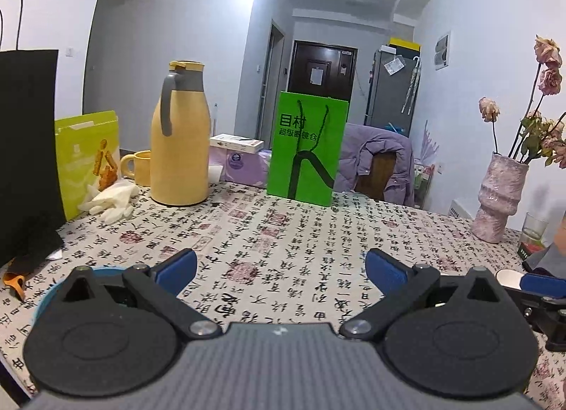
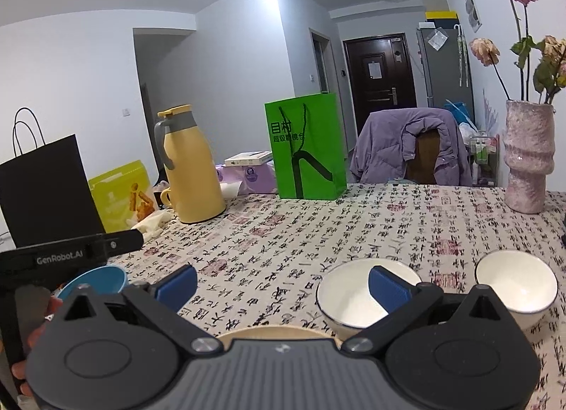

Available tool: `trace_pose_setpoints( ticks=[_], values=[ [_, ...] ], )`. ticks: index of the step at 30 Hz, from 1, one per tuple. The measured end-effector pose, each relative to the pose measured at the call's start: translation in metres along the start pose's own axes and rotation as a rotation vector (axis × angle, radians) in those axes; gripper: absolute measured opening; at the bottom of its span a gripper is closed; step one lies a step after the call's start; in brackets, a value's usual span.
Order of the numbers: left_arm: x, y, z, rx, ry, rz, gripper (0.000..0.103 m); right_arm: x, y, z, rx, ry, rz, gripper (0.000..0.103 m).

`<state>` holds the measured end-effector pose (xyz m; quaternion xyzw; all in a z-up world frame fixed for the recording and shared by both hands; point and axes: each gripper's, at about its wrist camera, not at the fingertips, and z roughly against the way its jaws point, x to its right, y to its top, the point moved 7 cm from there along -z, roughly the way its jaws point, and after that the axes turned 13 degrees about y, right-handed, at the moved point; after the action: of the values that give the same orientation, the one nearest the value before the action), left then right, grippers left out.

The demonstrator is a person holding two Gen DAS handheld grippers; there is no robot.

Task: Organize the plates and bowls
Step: 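Pull both open grippers back from the blue bowl, then move both open grippers toward the rim of a white bowl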

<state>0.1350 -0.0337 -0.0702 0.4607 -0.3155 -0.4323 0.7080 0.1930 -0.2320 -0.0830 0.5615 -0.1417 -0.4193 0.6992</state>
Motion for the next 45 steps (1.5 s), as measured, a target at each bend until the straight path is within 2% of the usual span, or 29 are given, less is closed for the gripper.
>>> trace_pose_setpoints(
  ticks=[6, 14, 23, 28, 37, 45],
  values=[
    [0.008, 0.005, -0.009, -0.011, 0.005, 0.011, 0.103, 0.012, 0.017, -0.007, 0.003, -0.024, 0.03, 0.103],
    [0.019, 0.011, -0.022, -0.03, 0.009, 0.014, 0.103, 0.035, 0.039, -0.02, -0.017, 0.029, -0.011, 0.103],
    [0.034, 0.022, -0.033, -0.043, 0.021, 0.027, 0.103, 0.059, 0.066, -0.036, -0.099, 0.02, -0.026, 0.103],
    [0.048, 0.022, -0.038, -0.068, 0.011, 0.023, 0.103, 0.072, 0.07, -0.037, -0.117, -0.003, 0.01, 0.103],
    [0.083, 0.015, -0.045, -0.083, 0.001, -0.02, 0.103, 0.098, 0.062, -0.038, -0.158, 0.003, -0.037, 0.103],
    [0.101, -0.005, -0.058, -0.178, 0.015, -0.032, 0.103, 0.111, 0.056, -0.045, -0.202, -0.012, -0.045, 0.103]
  ],
)
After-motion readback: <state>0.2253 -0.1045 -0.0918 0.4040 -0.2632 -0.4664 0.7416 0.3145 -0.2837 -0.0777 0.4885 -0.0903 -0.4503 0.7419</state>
